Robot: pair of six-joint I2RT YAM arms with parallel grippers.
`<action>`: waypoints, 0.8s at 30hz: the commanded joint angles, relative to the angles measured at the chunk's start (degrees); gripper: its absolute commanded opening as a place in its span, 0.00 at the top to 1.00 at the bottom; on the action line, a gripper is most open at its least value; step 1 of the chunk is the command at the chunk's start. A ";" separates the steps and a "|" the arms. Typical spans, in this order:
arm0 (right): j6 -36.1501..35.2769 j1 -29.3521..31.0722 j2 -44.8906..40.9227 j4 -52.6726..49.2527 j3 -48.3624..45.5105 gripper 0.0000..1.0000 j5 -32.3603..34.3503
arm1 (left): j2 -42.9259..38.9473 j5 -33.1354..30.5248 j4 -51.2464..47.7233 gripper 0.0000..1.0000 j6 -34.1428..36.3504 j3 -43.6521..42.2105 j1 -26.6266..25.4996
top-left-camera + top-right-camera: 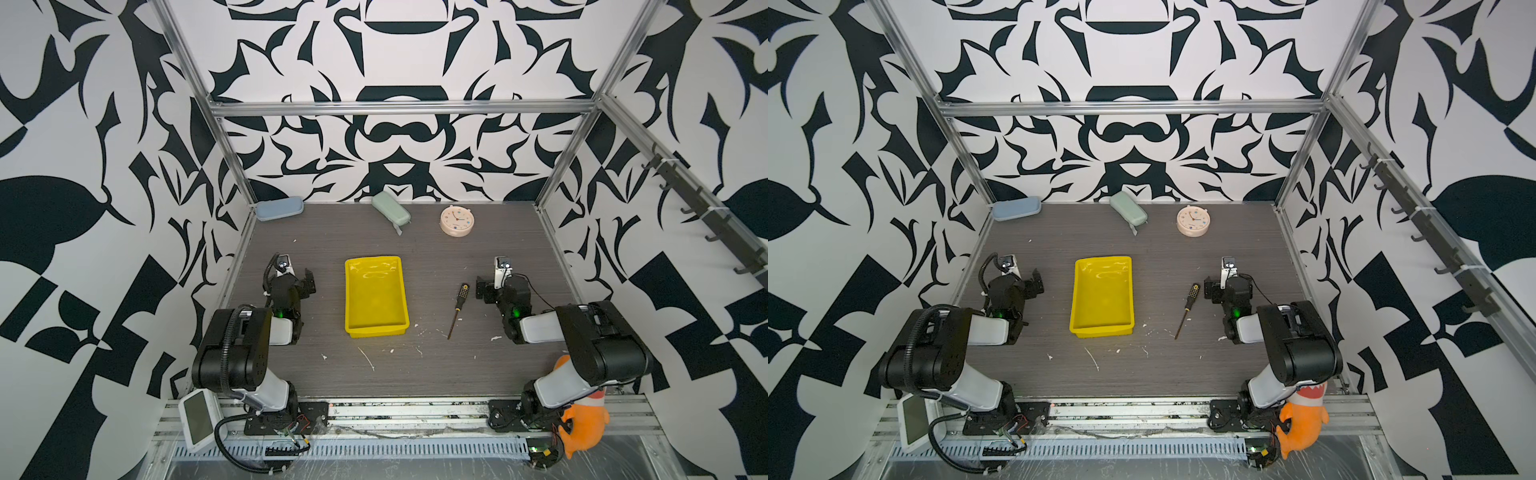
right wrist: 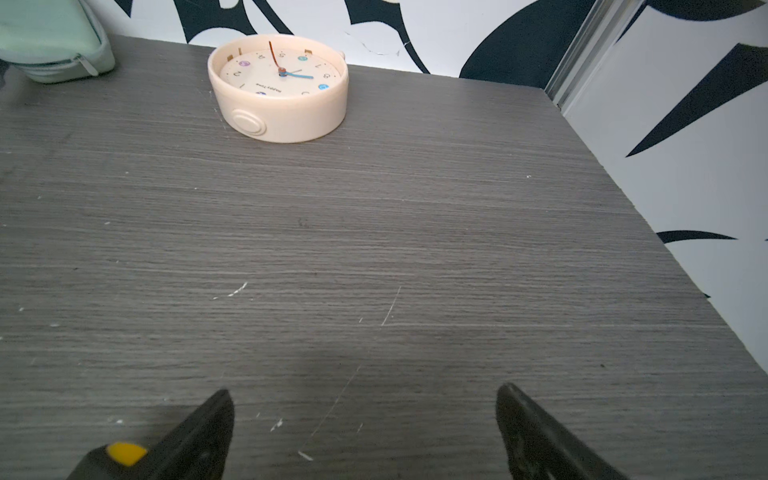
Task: Put the screwdriver in the bin
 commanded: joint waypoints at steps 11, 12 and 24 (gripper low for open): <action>0.32 -0.16 -1.02 0.99 1.23 0.00 1.13 | 0.07 0.80 0.30 0.01 -0.73 1.14 0.33; 0.52 -0.14 -1.04 1.22 1.09 0.00 1.42 | 0.09 0.82 0.38 0.01 -0.78 1.10 0.33; 11.91 2.89 -30.55 -38.40 10.44 0.00 11.21 | -27.82 -0.41 -41.36 0.01 -5.75 11.21 -5.00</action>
